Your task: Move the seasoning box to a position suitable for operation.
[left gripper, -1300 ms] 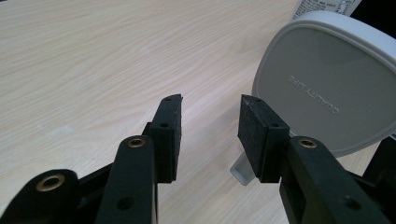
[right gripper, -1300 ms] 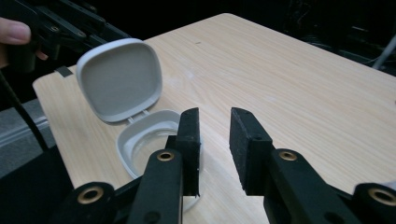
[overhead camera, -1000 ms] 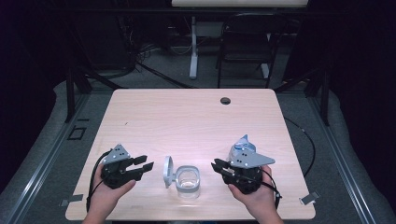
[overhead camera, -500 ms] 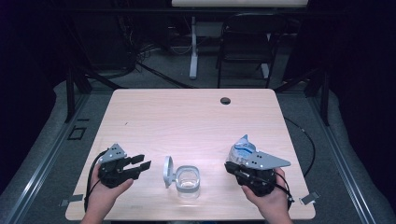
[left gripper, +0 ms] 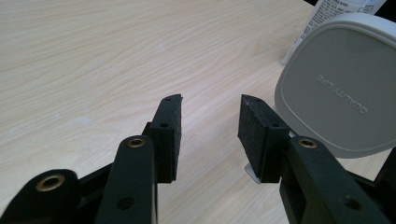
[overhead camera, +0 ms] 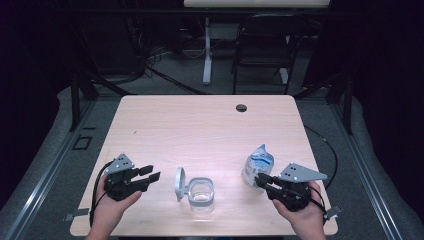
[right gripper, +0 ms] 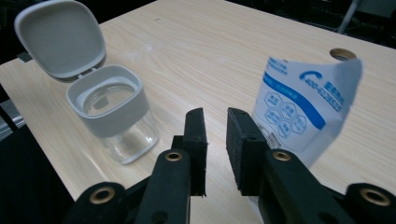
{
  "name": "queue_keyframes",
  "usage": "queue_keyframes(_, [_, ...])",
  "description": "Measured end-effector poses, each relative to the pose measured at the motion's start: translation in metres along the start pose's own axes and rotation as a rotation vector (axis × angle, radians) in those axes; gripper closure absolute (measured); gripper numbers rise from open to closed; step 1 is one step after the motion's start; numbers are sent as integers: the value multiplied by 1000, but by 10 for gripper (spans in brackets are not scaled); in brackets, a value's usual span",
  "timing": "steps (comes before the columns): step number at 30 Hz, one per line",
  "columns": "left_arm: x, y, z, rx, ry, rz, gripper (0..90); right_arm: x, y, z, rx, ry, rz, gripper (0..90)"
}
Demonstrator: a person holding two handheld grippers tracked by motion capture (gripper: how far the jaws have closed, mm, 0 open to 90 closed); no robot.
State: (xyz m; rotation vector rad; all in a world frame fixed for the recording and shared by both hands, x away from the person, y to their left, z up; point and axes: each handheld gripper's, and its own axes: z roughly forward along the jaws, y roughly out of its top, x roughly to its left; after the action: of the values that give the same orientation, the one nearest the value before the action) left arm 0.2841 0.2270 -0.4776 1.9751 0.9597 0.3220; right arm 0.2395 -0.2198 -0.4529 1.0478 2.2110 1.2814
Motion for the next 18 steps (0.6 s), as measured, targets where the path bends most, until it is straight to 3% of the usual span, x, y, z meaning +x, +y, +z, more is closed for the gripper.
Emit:
queue_keyframes(3, [0, 0, 0, 1, 1, -2, 598, -4, -3, 0, 12, -9, 9, 744])
queue_keyframes(18, [6, -3, -1, -5, 15, -22, 591, -19, -6, -1, 49, -144, 42, 455])
